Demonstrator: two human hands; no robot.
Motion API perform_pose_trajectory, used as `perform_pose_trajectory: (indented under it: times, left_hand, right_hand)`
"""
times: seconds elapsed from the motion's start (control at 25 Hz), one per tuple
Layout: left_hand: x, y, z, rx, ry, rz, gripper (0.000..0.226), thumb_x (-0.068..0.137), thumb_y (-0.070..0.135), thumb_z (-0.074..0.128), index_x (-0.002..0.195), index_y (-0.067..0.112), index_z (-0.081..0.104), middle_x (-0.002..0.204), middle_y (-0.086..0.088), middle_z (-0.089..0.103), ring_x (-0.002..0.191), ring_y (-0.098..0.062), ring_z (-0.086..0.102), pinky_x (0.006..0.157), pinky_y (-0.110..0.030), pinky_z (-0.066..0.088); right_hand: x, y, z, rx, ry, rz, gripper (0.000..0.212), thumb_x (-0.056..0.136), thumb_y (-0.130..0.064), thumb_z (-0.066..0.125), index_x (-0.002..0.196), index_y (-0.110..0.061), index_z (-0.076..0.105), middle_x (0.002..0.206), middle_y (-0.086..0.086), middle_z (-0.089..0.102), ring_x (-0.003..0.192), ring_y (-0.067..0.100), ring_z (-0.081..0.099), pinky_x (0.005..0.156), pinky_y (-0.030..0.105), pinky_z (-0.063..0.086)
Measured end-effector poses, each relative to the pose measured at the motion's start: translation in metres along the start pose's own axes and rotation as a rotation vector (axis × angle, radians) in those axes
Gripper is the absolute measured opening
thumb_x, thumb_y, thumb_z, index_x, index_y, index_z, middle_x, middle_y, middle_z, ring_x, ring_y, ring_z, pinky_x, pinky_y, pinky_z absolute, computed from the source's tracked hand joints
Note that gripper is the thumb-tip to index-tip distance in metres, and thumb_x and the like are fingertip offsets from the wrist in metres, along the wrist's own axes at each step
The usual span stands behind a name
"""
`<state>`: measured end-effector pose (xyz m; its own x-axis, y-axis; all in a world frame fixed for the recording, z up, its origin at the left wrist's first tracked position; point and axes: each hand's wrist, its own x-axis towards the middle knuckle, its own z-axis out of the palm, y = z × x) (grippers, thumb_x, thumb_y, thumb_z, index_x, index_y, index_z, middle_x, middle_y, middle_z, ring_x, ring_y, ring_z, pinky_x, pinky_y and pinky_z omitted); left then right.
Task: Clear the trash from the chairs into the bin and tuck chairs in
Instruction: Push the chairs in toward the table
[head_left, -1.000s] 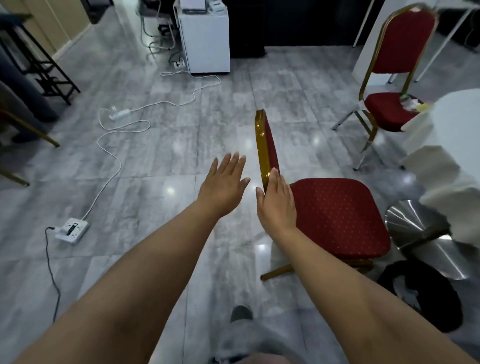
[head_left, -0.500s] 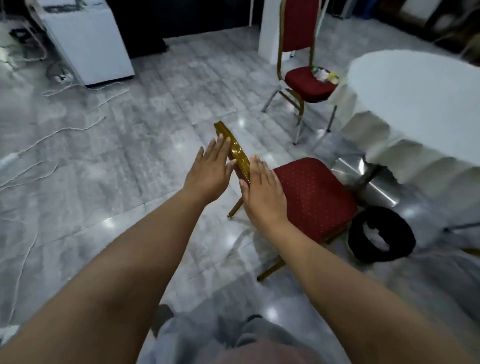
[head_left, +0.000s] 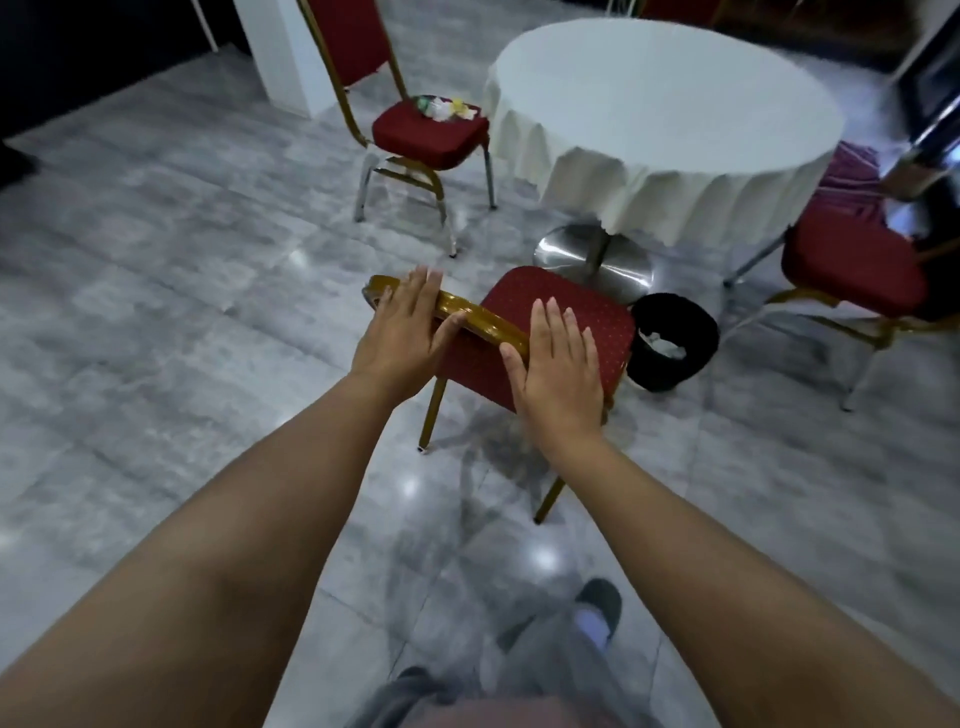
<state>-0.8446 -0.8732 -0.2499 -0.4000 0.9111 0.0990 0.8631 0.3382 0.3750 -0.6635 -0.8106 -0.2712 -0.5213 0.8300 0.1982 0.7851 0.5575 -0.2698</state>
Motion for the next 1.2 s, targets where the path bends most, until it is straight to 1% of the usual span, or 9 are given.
perform_pose_trajectory:
  times: [0.12,0.32,0.52,0.64,0.8,0.96,1.2]
  left_hand:
    - [0.001,-0.004,0.006,0.004,0.001,0.031,0.071,0.099,0.056,0.021,0.156,0.014,0.01,0.164,-0.006,0.003,0.151,-0.016,-0.003,0.123,-0.038,-0.002]
    - [0.006,-0.007,0.008,-0.037,0.036,0.069,0.072,0.099,0.056,0.021,0.156,0.014,0.007,0.164,-0.005,0.001,0.151,-0.016,-0.005,0.123,-0.036,-0.001]
    - [0.026,-0.005,0.012,-0.064,0.034,0.08,0.074,0.099,0.057,0.022,0.156,0.013,0.004,0.164,-0.005,-0.003,0.15,-0.015,-0.008,0.121,-0.033,-0.003]
    - [0.056,-0.002,0.018,-0.056,0.035,0.091,0.075,0.098,0.058,0.021,0.156,0.013,0.005,0.164,-0.005,-0.002,0.15,-0.016,-0.008,0.121,-0.033,-0.003]
    - [0.102,0.008,0.029,-0.053,0.041,0.088,0.075,0.098,0.058,0.021,0.156,0.012,0.006,0.164,-0.006,-0.001,0.151,-0.018,-0.007,0.122,-0.035,-0.001]
    - [0.159,0.021,0.04,-0.06,0.035,0.077,0.076,0.098,0.059,0.021,0.156,0.013,0.007,0.164,-0.007,0.002,0.151,-0.019,-0.005,0.123,-0.037,0.0]
    - [0.242,0.033,0.047,-0.029,-0.009,0.069,0.076,0.099,0.058,0.021,0.156,0.012,0.004,0.164,-0.007,-0.003,0.15,-0.019,-0.008,0.122,-0.037,-0.001]
  right_hand:
    - [-0.001,-0.003,0.004,0.037,0.008,0.054,0.069,0.101,-0.056,0.017,0.157,-0.016,0.014,0.165,0.004,0.015,0.153,0.021,0.006,0.124,0.041,0.004]
    - [0.002,0.0,0.007,0.015,0.066,0.043,0.069,0.101,-0.057,0.021,0.157,-0.016,0.017,0.164,0.004,0.021,0.152,0.022,0.013,0.124,0.043,0.01]
    - [0.024,0.007,0.008,0.005,0.018,0.071,0.07,0.101,-0.059,0.019,0.158,-0.019,0.013,0.165,0.001,0.018,0.153,0.019,0.009,0.124,0.041,0.008]
    - [0.051,0.021,0.007,0.011,-0.013,0.064,0.071,0.1,-0.061,0.017,0.158,-0.022,0.012,0.165,-0.002,0.016,0.153,0.015,0.007,0.124,0.041,0.009]
    - [0.095,0.045,0.006,0.039,-0.027,0.028,0.068,0.1,-0.06,0.021,0.158,-0.024,0.015,0.164,-0.003,0.018,0.152,0.015,0.009,0.123,0.04,0.01]
    - [0.151,0.072,0.007,0.031,-0.047,0.028,0.067,0.1,-0.06,0.021,0.157,-0.027,0.013,0.165,-0.004,0.017,0.152,0.014,0.009,0.123,0.038,0.009]
    - [0.229,0.098,0.012,0.008,-0.068,0.031,0.068,0.1,-0.062,0.018,0.158,-0.027,0.012,0.165,-0.003,0.014,0.153,0.015,0.006,0.124,0.039,0.007]
